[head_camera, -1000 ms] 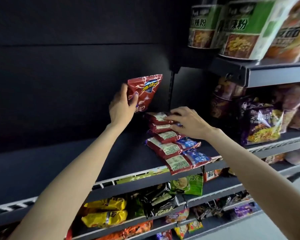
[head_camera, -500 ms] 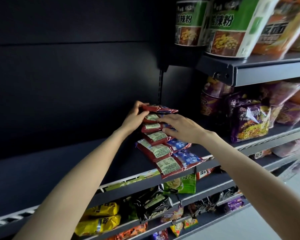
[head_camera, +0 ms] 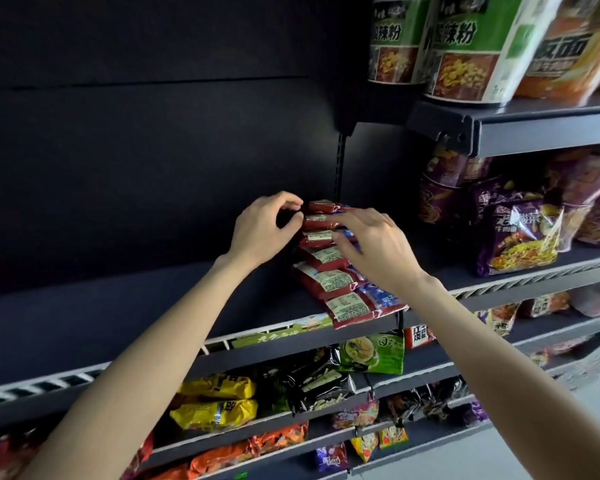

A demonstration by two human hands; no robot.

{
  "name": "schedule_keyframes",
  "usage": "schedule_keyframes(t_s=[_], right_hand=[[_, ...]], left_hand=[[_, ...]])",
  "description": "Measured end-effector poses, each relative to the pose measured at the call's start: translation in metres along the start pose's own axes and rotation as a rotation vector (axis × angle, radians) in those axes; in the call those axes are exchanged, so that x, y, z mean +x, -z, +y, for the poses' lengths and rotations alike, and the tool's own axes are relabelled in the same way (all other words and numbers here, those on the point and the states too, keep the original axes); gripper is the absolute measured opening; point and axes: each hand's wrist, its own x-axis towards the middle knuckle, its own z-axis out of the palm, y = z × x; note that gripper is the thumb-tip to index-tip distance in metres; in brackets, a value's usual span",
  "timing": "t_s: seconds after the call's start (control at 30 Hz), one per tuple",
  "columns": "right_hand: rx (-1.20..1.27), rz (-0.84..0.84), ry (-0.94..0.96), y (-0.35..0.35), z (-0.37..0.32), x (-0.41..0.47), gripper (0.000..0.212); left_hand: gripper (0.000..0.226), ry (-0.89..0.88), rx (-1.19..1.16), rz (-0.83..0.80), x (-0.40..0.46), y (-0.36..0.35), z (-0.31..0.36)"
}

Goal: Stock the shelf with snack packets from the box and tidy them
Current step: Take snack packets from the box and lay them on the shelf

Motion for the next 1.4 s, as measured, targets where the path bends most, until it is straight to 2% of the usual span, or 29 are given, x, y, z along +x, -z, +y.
schedule_keyframes(t_s=[0.1,0.2,0.27,0.4,0.43,0.53,0.6,0.73,0.87,0.97,1.1,1.2,1.3,1.4], right_hand=[[-0.007,0.255,0.042,0.015,-0.034,-0.015,0.022],[0.033,0.314,0.113,0.021,-0.071,-0.034,0.022],[0.098,0.247,0.175,0.016,-0.096,-0.05,0.021],[0.173,-0.057,0.231,-0.008,-0.147,-0.083,0.016],[0.196,-0.142,0.223,-0.014,-0.159,-0.09,0.015],[0.185,-0.415,0.237,-0.032,-0.197,-0.105,0.019],[0.194,-0.509,0.311,-0.044,-0.224,-0.111,0.02],[0.324,-0.622,0.436,-0.06,-0.29,-0.114,0.018],[0.483,-0.644,0.552,-0.077,-0.371,-0.104,0.017],[0.611,-0.694,0.617,-0.098,-0.437,-0.092,0.016],[0.715,-0.766,0.686,-0.142,-0.532,-0.07,0.023],[0.702,-0.848,0.717,-0.181,-0.599,-0.055,0.034],[0.601,-0.892,0.746,-0.22,-0.656,-0.047,0.044],[0.559,-0.902,0.704,-0.253,-0.703,-0.043,0.047]], left_hand=[[0.021,-0.186,0.186,0.13,-0.038,0.032,0.023],[0.02,-0.215,0.295,0.13,-0.094,0.067,0.041],[0.018,-0.141,0.386,0.069,-0.139,0.091,0.049],[0.021,0.179,0.54,-0.276,-0.236,0.139,0.054],[0.021,0.24,0.573,-0.316,-0.262,0.151,0.053],[0.025,0.367,0.624,-0.322,-0.331,0.193,0.056],[0.031,0.468,0.612,-0.274,-0.369,0.221,0.06],[0.025,0.68,0.549,-0.084,-0.435,0.275,0.06],[0.021,0.918,0.458,0.005,-0.504,0.327,0.042],[0.014,0.998,0.559,0.069,-0.553,0.364,0.019],[0.019,1.104,0.576,0.149,-0.606,0.418,-0.033],[0.031,1.191,0.603,0.081,-0.637,0.452,-0.079],[0.051,1.239,0.618,-0.141,-0.665,0.469,-0.121],[0.057,1.242,0.699,-0.345,-0.682,0.472,-0.147]])
